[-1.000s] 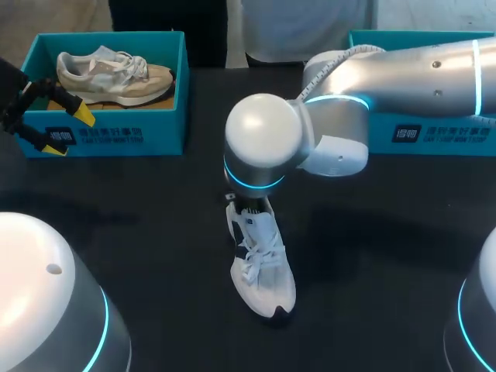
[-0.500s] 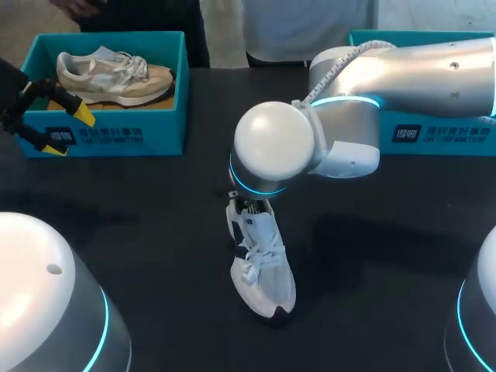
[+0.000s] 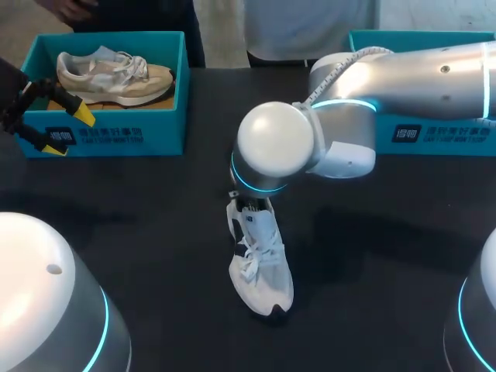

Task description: Take the shoe out of the shoebox, open the shoe tongue, remove and reinsert the insole, then place the shoe into the shoebox

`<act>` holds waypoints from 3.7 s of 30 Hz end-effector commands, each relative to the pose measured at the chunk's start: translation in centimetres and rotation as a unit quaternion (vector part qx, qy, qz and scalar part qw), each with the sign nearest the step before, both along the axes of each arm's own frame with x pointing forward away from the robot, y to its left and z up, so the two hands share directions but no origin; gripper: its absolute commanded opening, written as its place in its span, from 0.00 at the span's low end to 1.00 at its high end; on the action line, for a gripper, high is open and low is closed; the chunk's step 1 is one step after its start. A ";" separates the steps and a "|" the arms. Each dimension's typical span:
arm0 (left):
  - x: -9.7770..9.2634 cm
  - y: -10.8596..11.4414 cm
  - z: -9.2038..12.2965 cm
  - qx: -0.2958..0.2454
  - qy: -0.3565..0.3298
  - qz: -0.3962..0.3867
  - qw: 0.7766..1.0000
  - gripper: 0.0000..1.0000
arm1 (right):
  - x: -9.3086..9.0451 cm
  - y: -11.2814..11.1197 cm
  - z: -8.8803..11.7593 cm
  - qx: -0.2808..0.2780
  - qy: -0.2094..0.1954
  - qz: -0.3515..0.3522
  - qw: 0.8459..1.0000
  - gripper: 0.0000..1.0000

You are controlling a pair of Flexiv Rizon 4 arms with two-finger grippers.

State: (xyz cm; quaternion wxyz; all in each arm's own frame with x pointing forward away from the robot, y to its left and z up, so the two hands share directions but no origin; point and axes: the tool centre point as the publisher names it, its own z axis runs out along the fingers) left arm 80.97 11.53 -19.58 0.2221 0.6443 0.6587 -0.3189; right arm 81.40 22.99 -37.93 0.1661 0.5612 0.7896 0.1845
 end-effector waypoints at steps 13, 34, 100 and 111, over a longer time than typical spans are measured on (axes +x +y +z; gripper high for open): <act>0.0 0.0 0.0 0.001 -0.001 0.000 1.000 1.00 | -0.4 0.1 -3.6 -0.003 0.036 -0.003 0.999 0.00; 0.0 0.0 0.0 0.001 -0.001 0.000 1.000 1.00 | -1.7 0.1 1.7 -0.022 -0.019 -0.009 1.000 0.00; 0.0 0.0 0.0 0.001 -0.001 0.000 1.000 1.00 | -4.8 -0.6 1.9 -0.039 0.079 -0.019 0.996 0.48; 0.0 0.0 0.0 0.001 -0.001 0.000 1.000 1.00 | -5.9 -0.8 2.5 -0.039 0.095 -0.023 0.995 0.68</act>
